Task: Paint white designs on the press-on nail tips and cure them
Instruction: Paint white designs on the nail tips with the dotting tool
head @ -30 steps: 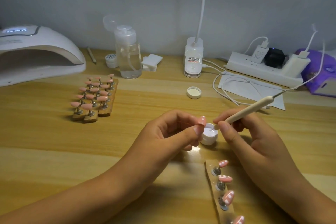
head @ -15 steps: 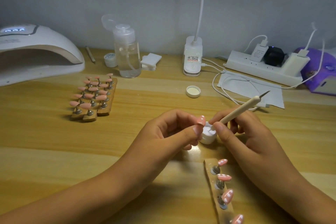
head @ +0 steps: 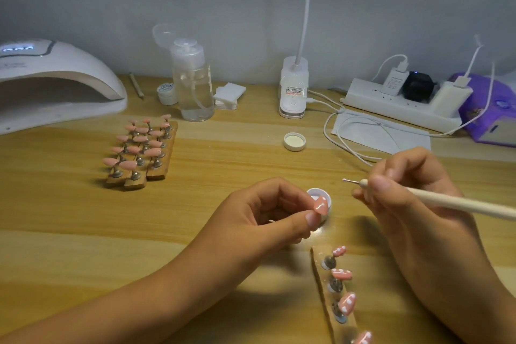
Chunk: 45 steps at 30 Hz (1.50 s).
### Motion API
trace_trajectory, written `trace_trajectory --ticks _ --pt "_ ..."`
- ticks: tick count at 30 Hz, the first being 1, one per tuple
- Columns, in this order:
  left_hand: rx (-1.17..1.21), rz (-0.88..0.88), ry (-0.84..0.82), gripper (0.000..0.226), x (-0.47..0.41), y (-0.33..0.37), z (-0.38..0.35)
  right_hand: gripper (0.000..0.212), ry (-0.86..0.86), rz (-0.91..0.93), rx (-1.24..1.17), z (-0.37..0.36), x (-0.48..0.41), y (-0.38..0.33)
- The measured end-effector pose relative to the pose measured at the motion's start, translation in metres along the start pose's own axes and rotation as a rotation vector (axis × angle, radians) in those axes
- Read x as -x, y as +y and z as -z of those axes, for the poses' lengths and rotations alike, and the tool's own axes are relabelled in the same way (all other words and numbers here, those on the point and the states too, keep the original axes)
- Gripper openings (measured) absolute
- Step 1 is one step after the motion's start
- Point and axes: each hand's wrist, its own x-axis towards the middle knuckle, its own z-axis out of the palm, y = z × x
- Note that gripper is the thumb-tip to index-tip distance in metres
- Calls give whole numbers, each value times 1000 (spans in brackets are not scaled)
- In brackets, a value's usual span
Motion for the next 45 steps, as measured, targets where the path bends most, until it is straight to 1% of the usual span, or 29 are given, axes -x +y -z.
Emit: trace_trajectory --ticks 3,4,6,12,15,21,24,45 --pt "-5 4 -13 7 0 0 0 21 -27 -46 -115 -4 0 0" --pt "-9 3 -19 7 0 0 0 22 -27 -54 -154 -6 0 0" --pt "-19 -1 -29 8 0 0 1 31 -57 -69 -195 -9 1 -2" --pt "-45 -10 -45 6 1 -1 1 35 -75 -107 -165 -13 1 -5" --pt "-42 -18 -47 6 0 -1 0 26 -60 -122 -163 -14 1 -6" --pt "-50 -21 -48 9 0 -1 0 26 -65 -137 -164 -14 1 -7" --pt "-60 -26 -50 10 0 -2 0 21 -46 -140 -155 -14 1 -6" --pt "-57 -31 -57 9 0 -1 1 22 -53 -145 -159 -16 2 -7"
